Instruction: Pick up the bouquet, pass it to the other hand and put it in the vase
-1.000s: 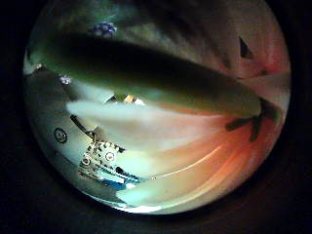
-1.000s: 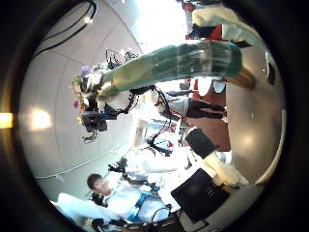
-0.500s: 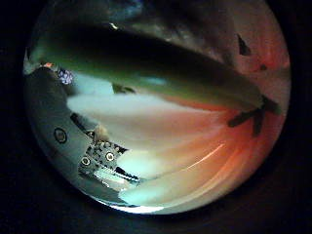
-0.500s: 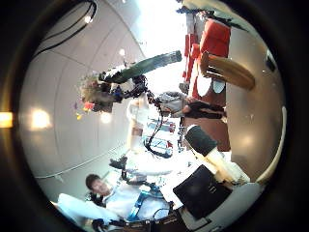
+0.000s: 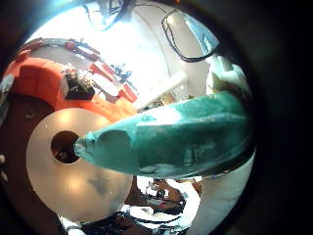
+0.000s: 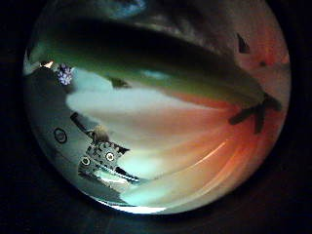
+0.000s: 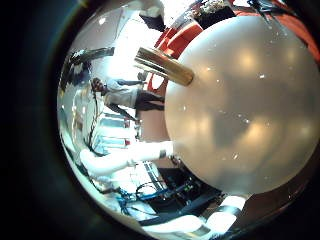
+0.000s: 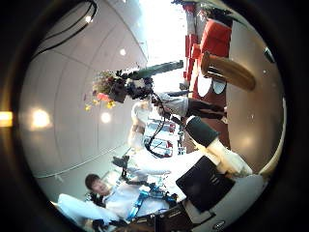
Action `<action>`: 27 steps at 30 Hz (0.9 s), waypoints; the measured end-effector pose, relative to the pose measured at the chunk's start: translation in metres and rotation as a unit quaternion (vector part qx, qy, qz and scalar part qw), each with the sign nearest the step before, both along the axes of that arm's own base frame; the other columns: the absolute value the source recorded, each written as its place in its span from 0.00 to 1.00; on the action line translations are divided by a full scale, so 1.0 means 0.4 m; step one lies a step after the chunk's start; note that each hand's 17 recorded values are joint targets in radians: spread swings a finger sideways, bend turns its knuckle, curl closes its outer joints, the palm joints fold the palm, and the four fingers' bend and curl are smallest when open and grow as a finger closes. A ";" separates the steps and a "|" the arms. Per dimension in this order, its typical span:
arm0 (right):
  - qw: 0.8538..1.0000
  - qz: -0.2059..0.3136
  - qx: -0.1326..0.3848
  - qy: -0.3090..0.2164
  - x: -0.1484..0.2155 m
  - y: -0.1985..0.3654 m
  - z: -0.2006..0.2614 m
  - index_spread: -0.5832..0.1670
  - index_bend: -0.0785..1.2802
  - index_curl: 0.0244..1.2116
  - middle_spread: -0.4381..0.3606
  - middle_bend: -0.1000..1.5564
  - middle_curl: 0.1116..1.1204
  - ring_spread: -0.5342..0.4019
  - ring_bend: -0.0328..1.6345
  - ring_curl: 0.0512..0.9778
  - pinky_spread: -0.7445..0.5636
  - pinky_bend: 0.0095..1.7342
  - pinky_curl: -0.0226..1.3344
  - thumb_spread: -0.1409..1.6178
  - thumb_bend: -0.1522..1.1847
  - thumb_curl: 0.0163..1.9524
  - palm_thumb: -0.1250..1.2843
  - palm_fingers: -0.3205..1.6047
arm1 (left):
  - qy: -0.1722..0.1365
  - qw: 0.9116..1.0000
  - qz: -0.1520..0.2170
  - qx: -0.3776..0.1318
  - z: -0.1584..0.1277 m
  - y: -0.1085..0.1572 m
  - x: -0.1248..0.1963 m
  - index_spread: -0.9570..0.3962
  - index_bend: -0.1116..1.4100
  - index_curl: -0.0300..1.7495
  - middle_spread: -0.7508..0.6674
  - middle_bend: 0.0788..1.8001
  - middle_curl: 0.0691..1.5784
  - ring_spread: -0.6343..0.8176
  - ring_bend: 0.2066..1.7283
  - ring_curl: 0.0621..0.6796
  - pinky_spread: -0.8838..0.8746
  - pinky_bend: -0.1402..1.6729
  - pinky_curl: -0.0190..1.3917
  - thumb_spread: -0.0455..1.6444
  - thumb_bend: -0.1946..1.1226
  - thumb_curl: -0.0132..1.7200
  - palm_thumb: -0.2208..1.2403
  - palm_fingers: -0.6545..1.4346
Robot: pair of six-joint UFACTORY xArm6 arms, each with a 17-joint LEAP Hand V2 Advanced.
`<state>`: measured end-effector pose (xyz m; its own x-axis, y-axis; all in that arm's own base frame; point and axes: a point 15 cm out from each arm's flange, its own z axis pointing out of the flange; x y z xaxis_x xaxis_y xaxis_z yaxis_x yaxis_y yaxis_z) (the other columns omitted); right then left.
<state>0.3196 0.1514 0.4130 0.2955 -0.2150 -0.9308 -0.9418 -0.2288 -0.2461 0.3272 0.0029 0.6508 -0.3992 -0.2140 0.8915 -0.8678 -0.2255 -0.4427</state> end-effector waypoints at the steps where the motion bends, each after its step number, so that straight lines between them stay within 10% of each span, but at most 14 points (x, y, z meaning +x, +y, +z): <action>1: 1.000 0.000 -0.001 0.000 0.000 0.000 0.000 0.33 0.21 0.33 0.55 0.26 0.23 0.71 0.38 0.21 0.96 0.32 0.37 0.65 0.10 0.34 0.65 0.28 | 0.001 1.000 0.001 -0.001 -0.004 0.004 0.004 0.24 0.64 0.61 0.21 0.70 0.53 0.18 0.87 0.79 0.18 0.74 0.65 0.65 0.14 0.49 0.81 0.85; 27: 1.000 0.021 -0.003 -0.008 -0.014 0.033 0.010 0.34 0.18 0.29 0.48 0.22 0.23 0.69 0.34 0.17 0.97 0.27 0.28 0.65 0.10 0.32 0.64 0.35 | 0.065 0.997 0.023 -0.023 -0.194 0.024 0.169 0.22 0.61 0.63 0.21 0.70 0.52 0.18 0.87 0.79 0.16 0.71 0.69 0.65 0.14 0.50 0.81 0.85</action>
